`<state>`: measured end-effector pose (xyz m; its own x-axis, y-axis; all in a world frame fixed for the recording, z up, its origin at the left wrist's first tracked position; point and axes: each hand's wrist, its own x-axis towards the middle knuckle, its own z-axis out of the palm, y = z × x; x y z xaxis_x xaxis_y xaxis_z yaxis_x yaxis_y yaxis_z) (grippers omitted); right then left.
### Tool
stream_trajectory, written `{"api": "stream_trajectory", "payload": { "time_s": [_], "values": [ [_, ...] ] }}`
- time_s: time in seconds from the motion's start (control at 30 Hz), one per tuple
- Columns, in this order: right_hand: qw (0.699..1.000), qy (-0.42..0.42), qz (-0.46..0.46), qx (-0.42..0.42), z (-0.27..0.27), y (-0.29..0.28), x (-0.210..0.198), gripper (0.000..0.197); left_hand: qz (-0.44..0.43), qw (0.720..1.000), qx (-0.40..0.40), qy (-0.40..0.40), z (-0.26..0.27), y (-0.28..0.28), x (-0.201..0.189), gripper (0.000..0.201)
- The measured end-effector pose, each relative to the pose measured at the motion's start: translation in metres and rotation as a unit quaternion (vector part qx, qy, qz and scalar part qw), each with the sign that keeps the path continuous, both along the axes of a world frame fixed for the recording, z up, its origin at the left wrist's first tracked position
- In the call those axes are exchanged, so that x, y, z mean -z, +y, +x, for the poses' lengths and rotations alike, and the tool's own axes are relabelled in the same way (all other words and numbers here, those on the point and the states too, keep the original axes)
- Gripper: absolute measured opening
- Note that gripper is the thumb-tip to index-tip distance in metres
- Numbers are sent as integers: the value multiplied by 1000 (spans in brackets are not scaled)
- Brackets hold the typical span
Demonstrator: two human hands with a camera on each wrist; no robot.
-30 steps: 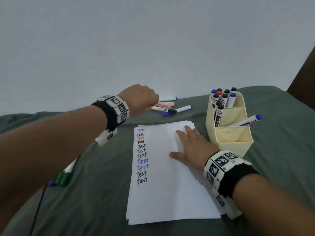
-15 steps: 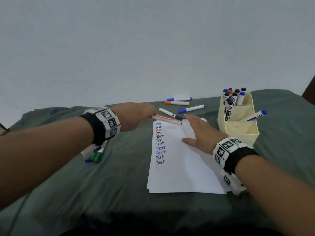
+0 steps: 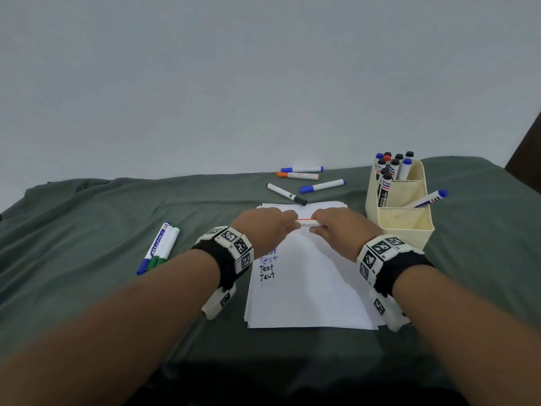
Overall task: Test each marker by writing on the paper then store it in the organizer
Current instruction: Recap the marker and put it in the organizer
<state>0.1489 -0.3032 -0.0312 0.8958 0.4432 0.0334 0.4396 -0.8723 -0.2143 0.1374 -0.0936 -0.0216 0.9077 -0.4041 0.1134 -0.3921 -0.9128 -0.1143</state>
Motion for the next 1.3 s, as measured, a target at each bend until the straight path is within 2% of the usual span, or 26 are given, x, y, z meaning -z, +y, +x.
{"api": "stream_trajectory", "payload": {
  "time_s": [0.1,0.2,0.33,0.47,0.57,0.7,0.77,0.93,1.13,1.3],
  "values": [
    [1000,17,-8,-1,1,1,2,20,-7,1000,3,3,5,8,2,34],
    [1000,18,-10,-1,1,3,3,20,-63,997,-12,39,8,18,5,32],
    [1000,21,0,15,1,1,4,27,-150,988,-20,40,5,35,11,46],
    [1000,19,-9,22,2,1,4,22,-213,976,-47,25,10,63,17,23],
    [999,22,-27,25,4,1,6,22,-168,982,-86,27,21,87,16,13],
    [999,21,-38,30,5,0,8,25,-57,990,-113,65,39,116,10,9],
    [999,22,-39,31,6,-1,8,25,-27,991,-110,74,44,124,10,19],
    [999,18,-41,31,6,-1,9,25,-74,983,-135,98,41,131,15,41],
    [998,16,-48,29,6,0,7,26,-89,978,-152,110,38,139,24,44],
    [998,19,-49,33,5,0,5,26,-61,994,-94,-20,15,133,20,45]
  ]
}}
